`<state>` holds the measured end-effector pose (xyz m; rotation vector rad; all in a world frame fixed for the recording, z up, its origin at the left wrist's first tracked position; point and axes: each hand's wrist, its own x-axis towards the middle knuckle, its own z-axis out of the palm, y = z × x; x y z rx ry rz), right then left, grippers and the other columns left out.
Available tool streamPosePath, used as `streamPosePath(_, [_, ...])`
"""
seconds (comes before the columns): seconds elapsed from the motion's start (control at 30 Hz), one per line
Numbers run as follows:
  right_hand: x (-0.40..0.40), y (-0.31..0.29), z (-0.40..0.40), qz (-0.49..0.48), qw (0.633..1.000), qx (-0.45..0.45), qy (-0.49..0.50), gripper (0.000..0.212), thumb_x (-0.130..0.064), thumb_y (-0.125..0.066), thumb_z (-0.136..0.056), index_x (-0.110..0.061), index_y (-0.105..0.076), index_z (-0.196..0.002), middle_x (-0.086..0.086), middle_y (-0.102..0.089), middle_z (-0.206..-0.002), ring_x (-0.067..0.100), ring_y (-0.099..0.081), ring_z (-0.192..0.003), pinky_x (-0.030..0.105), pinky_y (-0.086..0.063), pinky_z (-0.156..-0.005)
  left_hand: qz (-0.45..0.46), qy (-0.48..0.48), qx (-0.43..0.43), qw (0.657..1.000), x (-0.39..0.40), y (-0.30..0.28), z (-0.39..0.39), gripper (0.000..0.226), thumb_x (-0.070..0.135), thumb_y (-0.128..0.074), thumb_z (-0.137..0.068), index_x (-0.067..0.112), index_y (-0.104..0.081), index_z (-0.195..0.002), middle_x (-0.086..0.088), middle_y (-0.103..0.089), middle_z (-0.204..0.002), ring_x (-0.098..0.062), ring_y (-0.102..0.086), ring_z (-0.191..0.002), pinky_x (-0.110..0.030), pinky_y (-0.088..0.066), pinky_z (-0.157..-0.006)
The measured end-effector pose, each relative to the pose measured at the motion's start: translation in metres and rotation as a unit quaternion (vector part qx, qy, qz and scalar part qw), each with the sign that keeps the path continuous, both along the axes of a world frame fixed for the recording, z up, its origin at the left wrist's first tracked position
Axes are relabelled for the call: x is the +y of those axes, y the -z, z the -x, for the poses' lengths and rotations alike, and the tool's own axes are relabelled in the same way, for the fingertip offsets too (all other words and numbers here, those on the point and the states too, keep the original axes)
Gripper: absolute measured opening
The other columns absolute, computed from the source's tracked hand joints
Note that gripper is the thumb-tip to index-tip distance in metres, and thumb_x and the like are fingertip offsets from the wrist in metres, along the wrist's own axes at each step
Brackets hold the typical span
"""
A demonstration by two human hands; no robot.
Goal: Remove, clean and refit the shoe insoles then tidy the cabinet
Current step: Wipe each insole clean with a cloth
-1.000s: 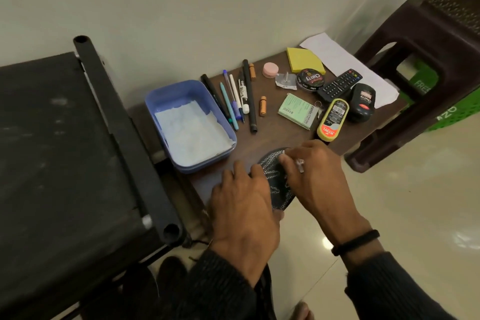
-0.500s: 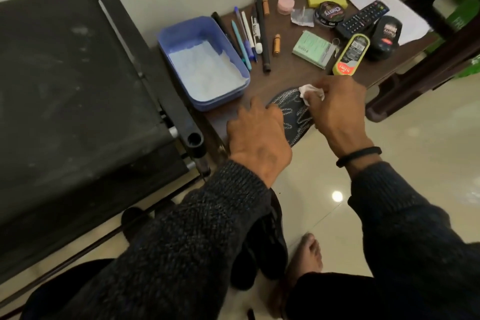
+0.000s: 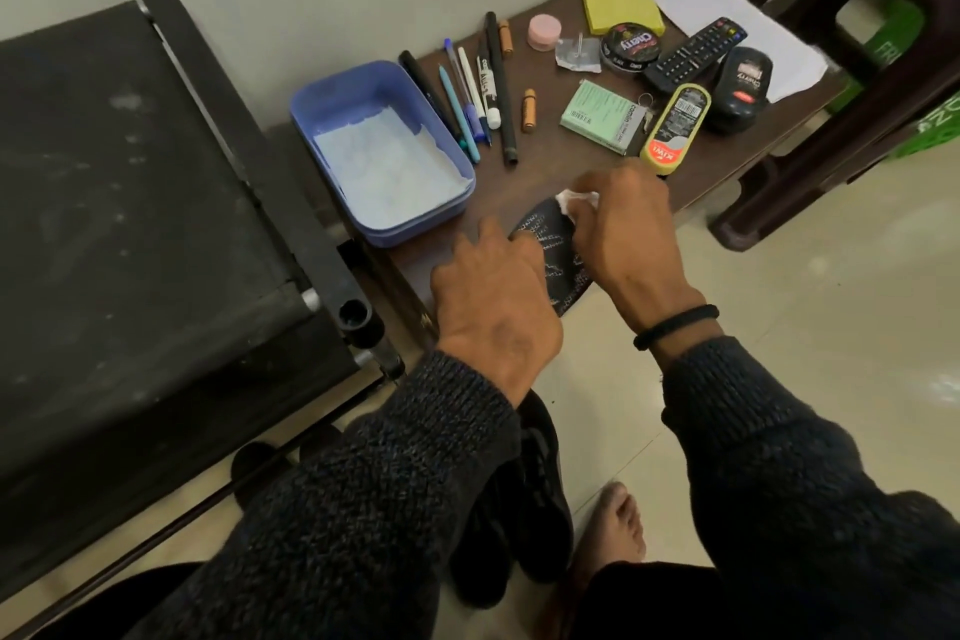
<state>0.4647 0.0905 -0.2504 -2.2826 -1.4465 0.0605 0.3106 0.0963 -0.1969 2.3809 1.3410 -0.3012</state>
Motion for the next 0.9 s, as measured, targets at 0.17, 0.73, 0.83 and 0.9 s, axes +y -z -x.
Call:
streamPosePath(0.17, [-0.001, 0.001, 0.001, 0.017, 0.999, -0.008, 0.035, 0.019, -0.008, -0.059, -0.094, -0.004, -0.073, -0.105, 0.017, -0.06, -0.106, 0.031, -0.056, -0.094, 0.032, -0.038, -0.07, -0.005, -0.003, -0.007, 1.0, 0.0, -0.001, 0.002, 0.069, 0.044, -0.078, -0.083, 0.019, -0.045, -0.138, -0.003, -0.042, -0.133, -0.027, -0.045, -0.123, -0.044, -0.048, -0.092])
streamPosePath(0.73, [-0.004, -0.007, -0.016, 0.037, 0.999, 0.017, 0.019, 0.017, -0.018, -0.065, -0.095, -0.009, -0.077, -0.102, 0.01, -0.068, -0.105, 0.021, -0.056, -0.095, 0.03, -0.043, -0.075, -0.006, 0.001, 0.032, 0.999, -0.003, -0.003, 0.001, 0.087, 0.058, -0.072, -0.084, 0.017, -0.033, -0.15, -0.009, -0.037, -0.138, -0.029, -0.044, -0.125, -0.044, -0.049, -0.093])
streamPosePath(0.83, [-0.007, -0.02, -0.018, 0.06, 0.996, 0.063, 0.023, 0.015, -0.013, -0.066, -0.095, -0.009, -0.077, -0.105, 0.008, -0.069, -0.106, 0.015, -0.054, -0.09, 0.016, -0.035, -0.061, -0.003, -0.006, 0.025, 1.0, -0.006, -0.002, 0.001, 0.092, 0.054, -0.073, -0.084, 0.015, -0.028, -0.153, -0.01, -0.034, -0.141, -0.03, -0.041, -0.126, -0.043, -0.05, -0.09])
streamPosePath(0.9, [-0.009, -0.031, -0.022, 0.104, 0.99, 0.095, 0.01, 0.017, -0.014, -0.07, -0.093, -0.013, -0.078, -0.107, 0.005, -0.07, -0.113, 0.014, -0.056, -0.096, 0.012, -0.038, -0.067, 0.004, -0.009, 0.025, 1.0, -0.006, 0.0, -0.001, 0.093, 0.051, -0.075, -0.084, 0.014, -0.026, -0.154, -0.011, -0.032, -0.142, -0.032, -0.039, -0.127, -0.044, -0.05, -0.092])
